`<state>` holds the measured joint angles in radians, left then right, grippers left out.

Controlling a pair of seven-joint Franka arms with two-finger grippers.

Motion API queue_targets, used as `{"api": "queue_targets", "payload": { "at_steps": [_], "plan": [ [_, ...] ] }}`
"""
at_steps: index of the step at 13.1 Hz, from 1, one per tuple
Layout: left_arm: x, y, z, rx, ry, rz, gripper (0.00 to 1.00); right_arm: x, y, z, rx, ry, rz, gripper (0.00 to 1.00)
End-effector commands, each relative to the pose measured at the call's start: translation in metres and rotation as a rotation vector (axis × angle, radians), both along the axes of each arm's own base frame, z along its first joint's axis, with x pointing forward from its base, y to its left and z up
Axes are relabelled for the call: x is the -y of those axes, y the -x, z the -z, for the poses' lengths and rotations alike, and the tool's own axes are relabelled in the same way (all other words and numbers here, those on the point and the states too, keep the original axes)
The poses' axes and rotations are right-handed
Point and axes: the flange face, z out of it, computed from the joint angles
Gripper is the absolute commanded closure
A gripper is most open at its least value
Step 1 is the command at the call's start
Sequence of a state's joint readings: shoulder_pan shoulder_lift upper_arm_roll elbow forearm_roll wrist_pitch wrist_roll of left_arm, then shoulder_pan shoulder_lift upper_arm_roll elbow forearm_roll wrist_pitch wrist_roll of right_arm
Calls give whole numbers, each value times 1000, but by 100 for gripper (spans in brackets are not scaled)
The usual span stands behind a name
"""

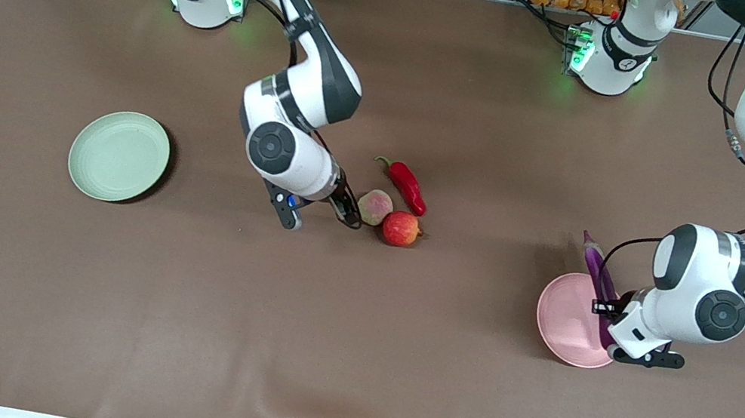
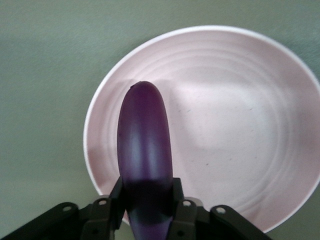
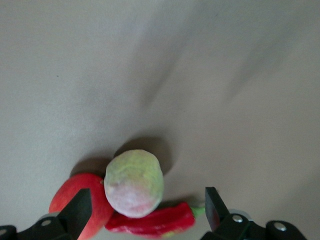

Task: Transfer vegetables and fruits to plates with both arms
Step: 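Grasp the peach with the right gripper while the left gripper releases eggplant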

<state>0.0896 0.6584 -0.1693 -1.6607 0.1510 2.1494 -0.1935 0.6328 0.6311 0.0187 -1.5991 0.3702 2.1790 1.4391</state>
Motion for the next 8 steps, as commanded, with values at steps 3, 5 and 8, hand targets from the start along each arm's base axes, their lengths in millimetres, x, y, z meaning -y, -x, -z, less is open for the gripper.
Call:
{"api": "queue_targets", "payload": {
  "at_steps": [3,5,8],
  "plan": [
    [3,-16,-28,42,74,-48,0,-20,7,23,17,6,84,0],
    [-4,-21,-70,96,69,-57,0,-33,14,31,46,-4,77,0],
    [-9,-19,-150,155,50,-60,0,-40,20,45,52,-2,71,0]
  ]
}}
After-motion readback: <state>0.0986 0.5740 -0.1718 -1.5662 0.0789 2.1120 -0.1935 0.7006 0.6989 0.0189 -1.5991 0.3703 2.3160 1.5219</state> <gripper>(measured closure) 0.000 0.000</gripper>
